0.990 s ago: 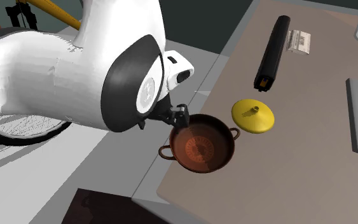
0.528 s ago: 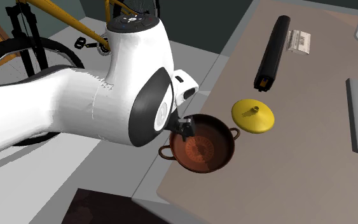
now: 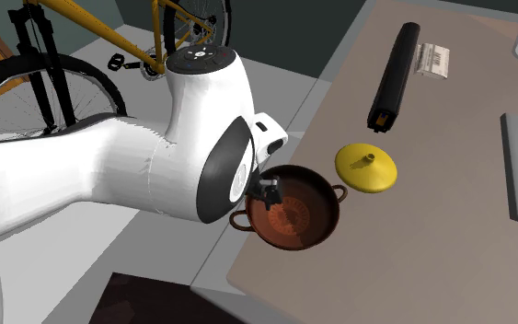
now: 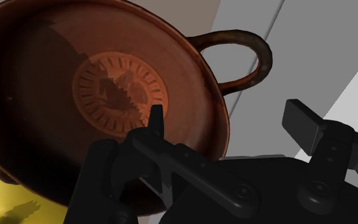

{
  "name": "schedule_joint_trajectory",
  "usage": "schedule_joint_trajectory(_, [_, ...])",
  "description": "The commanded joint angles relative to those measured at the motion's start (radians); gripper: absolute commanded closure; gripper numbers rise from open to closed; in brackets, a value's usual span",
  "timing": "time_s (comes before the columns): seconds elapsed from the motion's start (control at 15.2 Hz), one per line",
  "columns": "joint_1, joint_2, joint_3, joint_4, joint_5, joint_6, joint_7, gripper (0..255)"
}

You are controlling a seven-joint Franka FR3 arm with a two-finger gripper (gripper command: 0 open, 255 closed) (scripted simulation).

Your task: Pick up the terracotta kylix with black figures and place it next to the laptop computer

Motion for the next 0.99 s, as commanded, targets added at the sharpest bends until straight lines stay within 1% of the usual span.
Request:
schedule_joint_trajectory(0.0, [0.0,0.001,0.0,0.0,0.0,0.001,0.0,0])
schedule_joint_trajectory(0.13, [0.0,0.001,0.0,0.0,0.0,0.001,0.0,0])
schedule_joint_trajectory(0.2, [0.0,0.001,0.0,0.0,0.0,0.001,0.0,255])
schedule_joint_trajectory(0.79, [0.0,0.001,0.0,0.0,0.0,0.001,0.0,255])
schedule_joint_trajectory(0.92, [0.001,-0.019,0.0,0.014,0.003,-0.033,-0.003,255])
